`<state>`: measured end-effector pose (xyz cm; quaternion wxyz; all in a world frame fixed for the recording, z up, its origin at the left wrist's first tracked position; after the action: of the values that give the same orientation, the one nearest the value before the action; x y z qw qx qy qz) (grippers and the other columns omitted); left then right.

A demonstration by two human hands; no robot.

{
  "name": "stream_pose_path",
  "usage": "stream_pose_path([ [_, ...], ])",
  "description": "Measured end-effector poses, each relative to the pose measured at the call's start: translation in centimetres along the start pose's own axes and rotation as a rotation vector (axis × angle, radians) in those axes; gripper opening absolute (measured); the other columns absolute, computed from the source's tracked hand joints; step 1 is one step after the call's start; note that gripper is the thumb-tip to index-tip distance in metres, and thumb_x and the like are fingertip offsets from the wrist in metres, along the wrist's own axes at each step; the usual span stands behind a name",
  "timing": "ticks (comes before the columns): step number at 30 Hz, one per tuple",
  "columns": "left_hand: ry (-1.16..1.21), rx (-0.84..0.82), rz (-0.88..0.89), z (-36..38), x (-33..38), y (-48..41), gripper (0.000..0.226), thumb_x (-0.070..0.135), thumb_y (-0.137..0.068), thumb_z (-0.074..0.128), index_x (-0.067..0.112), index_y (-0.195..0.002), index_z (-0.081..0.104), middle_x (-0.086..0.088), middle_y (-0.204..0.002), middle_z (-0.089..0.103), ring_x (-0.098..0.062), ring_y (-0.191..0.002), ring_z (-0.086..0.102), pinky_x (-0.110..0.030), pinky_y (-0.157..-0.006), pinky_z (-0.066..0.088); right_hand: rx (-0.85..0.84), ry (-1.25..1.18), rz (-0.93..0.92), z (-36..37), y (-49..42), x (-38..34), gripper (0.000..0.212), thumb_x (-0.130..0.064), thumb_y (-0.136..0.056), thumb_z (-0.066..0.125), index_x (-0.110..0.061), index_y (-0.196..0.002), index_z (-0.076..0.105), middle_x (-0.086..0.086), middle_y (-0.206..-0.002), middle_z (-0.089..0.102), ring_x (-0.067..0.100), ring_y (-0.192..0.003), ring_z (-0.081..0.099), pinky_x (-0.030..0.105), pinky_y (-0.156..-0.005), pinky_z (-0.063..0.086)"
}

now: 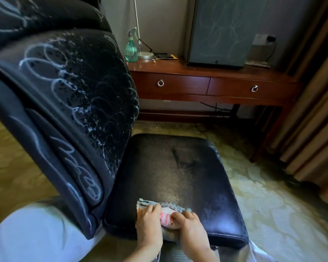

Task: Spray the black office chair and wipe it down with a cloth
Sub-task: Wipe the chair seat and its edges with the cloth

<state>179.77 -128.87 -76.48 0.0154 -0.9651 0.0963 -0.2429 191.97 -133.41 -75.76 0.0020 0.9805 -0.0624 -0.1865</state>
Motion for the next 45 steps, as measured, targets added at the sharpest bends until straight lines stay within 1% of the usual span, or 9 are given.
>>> stream_pose_path([
  [4, 0.024, 0.000, 0.038, -0.1, -0.1, 0.3, 0.032, 0.020, -0.095, 0.048, 0.028, -0.126, 0.050, 0.009, -0.128, 0.052, -0.012, -0.117, 0.045, -0.021, -0.096, 0.042, -0.071, -0.025, 0.024, 0.1, 0.4, 0.0, 0.042, -0.037, -0.088, 0.056, -0.039, -0.129, 0.049, -0.006, -0.124, 0.051, 0.017, -0.122, 0.043, 0.021, -0.097, 0.039],
  [8, -0.015, 0.009, 0.066, 0.1, 0.0, -0.3, 0.027, 0.022, -0.095, 0.050, 0.028, -0.121, 0.052, 0.008, -0.124, 0.054, -0.013, -0.115, 0.049, -0.023, -0.096, 0.040, -0.024, -0.005, 0.024, 0.3, -0.3, 0.6, 0.042, -0.024, -0.091, 0.048, -0.041, -0.130, 0.047, -0.009, -0.124, 0.049, 0.013, -0.120, 0.040, 0.021, -0.083, 0.042],
  [11, -0.084, -0.014, 0.055, 0.4, 0.2, -1.2, 0.021, 0.020, -0.092, 0.053, 0.028, -0.112, 0.054, 0.006, -0.116, 0.056, -0.015, -0.111, 0.053, -0.028, -0.097, 0.040, -0.035, 0.000, 0.031, 0.4, -1.2, 1.1, 0.041, -0.029, -0.089, 0.055, -0.039, -0.128, 0.048, -0.009, -0.122, 0.050, 0.014, -0.118, 0.042, 0.024, -0.081, 0.045],
  [16, -0.146, -0.002, 0.034, 1.7, 0.7, -3.7, 0.034, 0.012, -0.053, 0.085, 0.024, -0.073, 0.059, 0.003, -0.074, 0.058, -0.019, -0.069, 0.061, -0.033, -0.060, 0.052, -0.006, -0.003, 0.028, 0.7, -3.7, 2.1, 0.049, -0.027, -0.065, 0.077, -0.028, -0.112, 0.063, -0.002, -0.101, 0.062, 0.024, -0.095, 0.057, 0.030, -0.065, 0.048],
  [20, -0.117, 0.013, 0.043, 2.4, 1.2, -7.3, 0.026, 0.012, -0.068, 0.077, 0.023, -0.082, 0.059, 0.003, -0.084, 0.060, -0.019, -0.082, 0.062, -0.033, -0.071, 0.050, 0.060, 0.029, 0.027, 0.9, -7.1, 3.2, 0.055, -0.022, -0.049, 0.086, -0.026, -0.101, 0.068, -0.002, -0.086, 0.062, 0.023, -0.076, 0.060, 0.026, -0.055, 0.047],
  [27, -0.195, 0.054, 0.029, 4.3, 2.4, -17.0, 0.026, 0.019, -0.084, 0.064, 0.023, -0.107, 0.054, 0.002, -0.112, 0.054, -0.019, -0.111, 0.053, -0.033, -0.096, 0.040, 0.059, 0.037, 0.042, -0.1, -16.6, 4.7, 0.053, -0.023, -0.083, 0.066, -0.030, -0.133, 0.049, 0.001, -0.125, 0.051, 0.024, -0.115, 0.045, 0.032, -0.094, 0.041],
  [33, -0.264, 0.154, 0.022, 7.1, 2.8, -29.6, 0.019, 0.014, -0.090, 0.051, 0.020, -0.108, 0.055, -0.004, -0.116, 0.056, -0.024, -0.114, 0.053, -0.037, -0.100, 0.037, 0.138, 0.027, 0.005, -0.4, -28.6, 6.9, 0.048, -0.022, -0.085, 0.064, -0.026, -0.131, 0.051, 0.007, -0.119, 0.053, 0.029, -0.113, 0.046, 0.033, -0.091, 0.040],
  [38, -0.273, 0.195, -0.049, 9.2, 3.9, -39.7, 0.030, 0.009, -0.096, 0.037, 0.018, -0.117, 0.057, -0.007, -0.124, 0.055, -0.027, -0.119, 0.051, -0.039, -0.099, 0.036, 0.216, 0.063, -0.005, -0.7, -38.7, 8.9, 0.037, -0.018, -0.090, 0.056, -0.023, -0.127, 0.055, 0.015, -0.115, 0.056, 0.037, -0.109, 0.050, 0.039, -0.089, 0.044],
  [45, -0.306, 0.229, -0.070, 9.9, 4.6, -42.6, 0.033, 0.007, -0.098, 0.036, 0.017, -0.123, 0.054, -0.009, -0.128, 0.054, -0.028, -0.121, 0.050, -0.040, -0.098, 0.039, 0.216, 0.052, 0.010, -0.8, -41.8, 9.6, 0.047, -0.014, -0.090, 0.056, -0.025, -0.135, 0.049, 0.014, -0.124, 0.052, 0.035, -0.117, 0.046, 0.039, -0.094, 0.043],
])
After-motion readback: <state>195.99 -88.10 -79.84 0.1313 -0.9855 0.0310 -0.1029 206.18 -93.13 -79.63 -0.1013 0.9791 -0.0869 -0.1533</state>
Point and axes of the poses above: each hand's wrist, its own y-axis away from the middle knuckle, its own z-axis out of the palm, x = y × z, the point moved 3 cm from there along -y, towards the middle knuckle
